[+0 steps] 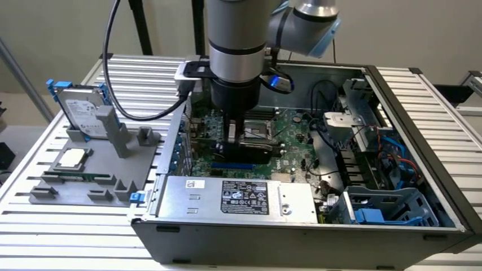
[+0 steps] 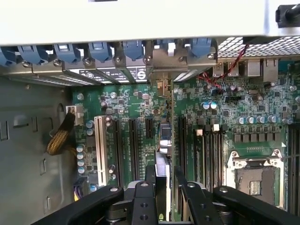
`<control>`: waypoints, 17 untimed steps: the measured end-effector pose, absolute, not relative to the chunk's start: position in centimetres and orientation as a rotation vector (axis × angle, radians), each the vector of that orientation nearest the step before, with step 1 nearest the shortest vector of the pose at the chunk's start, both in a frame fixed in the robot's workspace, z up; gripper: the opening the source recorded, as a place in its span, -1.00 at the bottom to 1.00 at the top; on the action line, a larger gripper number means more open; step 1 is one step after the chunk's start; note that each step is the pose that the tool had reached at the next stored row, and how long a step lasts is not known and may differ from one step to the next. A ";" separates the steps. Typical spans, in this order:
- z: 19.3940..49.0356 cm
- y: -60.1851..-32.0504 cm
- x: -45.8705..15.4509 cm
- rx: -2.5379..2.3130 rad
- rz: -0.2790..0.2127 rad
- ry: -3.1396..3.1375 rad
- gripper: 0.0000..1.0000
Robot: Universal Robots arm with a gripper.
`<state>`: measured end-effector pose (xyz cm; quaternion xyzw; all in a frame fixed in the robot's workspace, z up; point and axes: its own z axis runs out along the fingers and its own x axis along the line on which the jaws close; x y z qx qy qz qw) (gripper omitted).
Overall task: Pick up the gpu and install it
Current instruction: 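Insert the gpu into the slot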
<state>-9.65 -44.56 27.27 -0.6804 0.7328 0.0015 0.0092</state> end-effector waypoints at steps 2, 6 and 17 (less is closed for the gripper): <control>27.2 -44.5 -9.7 -2.125 0.005 2.289 -1.00; 27.1 -44.5 -9.9 -2.125 0.005 2.289 -1.00; 26.6 -44.4 -10.0 -2.128 0.005 2.287 -1.00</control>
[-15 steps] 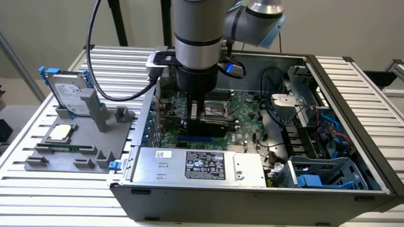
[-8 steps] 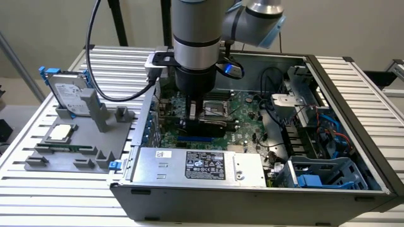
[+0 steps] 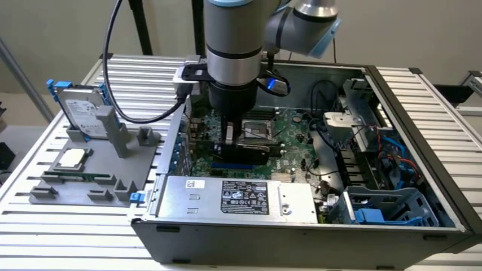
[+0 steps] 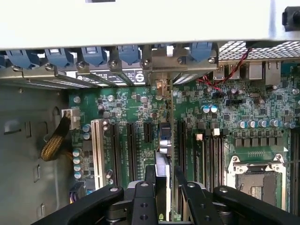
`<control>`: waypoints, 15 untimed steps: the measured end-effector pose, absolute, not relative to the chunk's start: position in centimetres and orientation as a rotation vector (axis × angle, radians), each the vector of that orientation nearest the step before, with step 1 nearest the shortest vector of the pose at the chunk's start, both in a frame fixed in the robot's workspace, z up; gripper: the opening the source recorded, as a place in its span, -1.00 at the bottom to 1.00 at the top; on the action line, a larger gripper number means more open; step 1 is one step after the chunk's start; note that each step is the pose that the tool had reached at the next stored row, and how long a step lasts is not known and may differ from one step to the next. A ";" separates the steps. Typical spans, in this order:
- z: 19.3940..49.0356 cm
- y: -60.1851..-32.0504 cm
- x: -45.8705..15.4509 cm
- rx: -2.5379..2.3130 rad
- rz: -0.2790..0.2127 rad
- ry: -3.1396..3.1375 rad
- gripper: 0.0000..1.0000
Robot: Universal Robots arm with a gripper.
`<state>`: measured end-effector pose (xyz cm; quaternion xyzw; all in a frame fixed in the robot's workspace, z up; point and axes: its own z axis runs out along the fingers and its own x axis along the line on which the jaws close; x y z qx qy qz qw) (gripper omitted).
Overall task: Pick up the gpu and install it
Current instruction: 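Insert the gpu into the slot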
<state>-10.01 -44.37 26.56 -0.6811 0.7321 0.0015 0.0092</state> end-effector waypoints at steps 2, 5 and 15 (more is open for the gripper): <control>26.5 -44.4 -10.0 -2.128 0.005 2.286 -1.00; 26.3 -44.3 -10.1 -2.128 0.005 2.286 -1.00; 25.8 -44.1 -10.2 -2.136 0.005 2.279 -1.00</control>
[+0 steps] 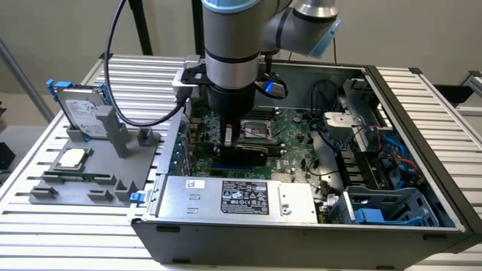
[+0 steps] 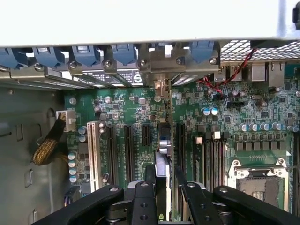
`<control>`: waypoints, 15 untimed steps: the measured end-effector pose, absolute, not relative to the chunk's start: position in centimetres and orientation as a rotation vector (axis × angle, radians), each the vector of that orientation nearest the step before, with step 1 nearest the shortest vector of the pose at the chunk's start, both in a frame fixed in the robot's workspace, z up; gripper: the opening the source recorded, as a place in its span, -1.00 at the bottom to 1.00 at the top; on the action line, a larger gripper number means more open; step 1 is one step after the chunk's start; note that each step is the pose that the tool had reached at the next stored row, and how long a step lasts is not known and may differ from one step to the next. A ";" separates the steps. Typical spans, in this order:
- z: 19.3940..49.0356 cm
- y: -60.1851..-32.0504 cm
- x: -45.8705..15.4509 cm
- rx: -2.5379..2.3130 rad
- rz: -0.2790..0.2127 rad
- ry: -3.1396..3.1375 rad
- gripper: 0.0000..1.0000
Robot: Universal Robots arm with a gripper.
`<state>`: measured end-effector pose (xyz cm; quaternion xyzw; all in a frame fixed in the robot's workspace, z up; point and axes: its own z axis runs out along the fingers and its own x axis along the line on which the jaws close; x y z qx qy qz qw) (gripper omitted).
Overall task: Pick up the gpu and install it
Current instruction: 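Insert the gpu into the slot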
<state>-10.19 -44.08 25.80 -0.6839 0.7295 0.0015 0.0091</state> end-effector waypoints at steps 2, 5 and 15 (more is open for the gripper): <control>25.8 -44.1 -10.2 -2.137 0.005 2.278 -1.00; 25.7 -44.0 -10.2 -2.138 0.004 2.278 -1.00; 25.7 -44.0 -10.2 -2.143 -0.007 2.281 -1.00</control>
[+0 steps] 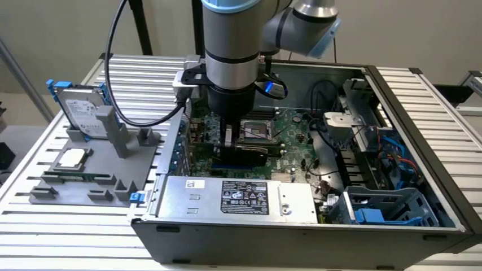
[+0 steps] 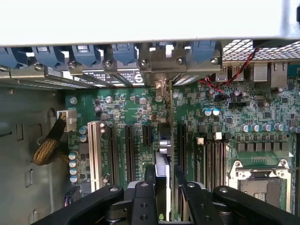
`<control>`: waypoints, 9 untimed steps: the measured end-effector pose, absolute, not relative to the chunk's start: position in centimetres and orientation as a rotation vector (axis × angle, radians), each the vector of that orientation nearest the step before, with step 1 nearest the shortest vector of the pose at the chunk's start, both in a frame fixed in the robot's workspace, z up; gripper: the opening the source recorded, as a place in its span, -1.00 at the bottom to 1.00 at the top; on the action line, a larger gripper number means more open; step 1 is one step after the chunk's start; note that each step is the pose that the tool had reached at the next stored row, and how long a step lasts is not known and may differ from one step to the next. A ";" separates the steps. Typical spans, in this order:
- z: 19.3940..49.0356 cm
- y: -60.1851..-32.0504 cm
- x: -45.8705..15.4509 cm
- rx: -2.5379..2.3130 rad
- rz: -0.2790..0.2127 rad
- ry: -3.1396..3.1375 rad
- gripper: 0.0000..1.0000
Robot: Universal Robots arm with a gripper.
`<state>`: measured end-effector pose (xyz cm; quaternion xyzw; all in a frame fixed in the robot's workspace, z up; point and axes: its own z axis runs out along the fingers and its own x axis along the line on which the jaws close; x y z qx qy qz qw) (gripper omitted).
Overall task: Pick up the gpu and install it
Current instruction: 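Insert the gpu into the slot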
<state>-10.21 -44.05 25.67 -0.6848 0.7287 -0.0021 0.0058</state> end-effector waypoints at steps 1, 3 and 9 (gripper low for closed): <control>25.7 -44.0 -10.2 -2.144 -0.008 2.281 -1.00; 25.7 -44.0 -10.2 -2.145 -0.009 2.282 -1.00; 25.6 -44.0 -10.2 -2.145 -0.009 2.282 -1.00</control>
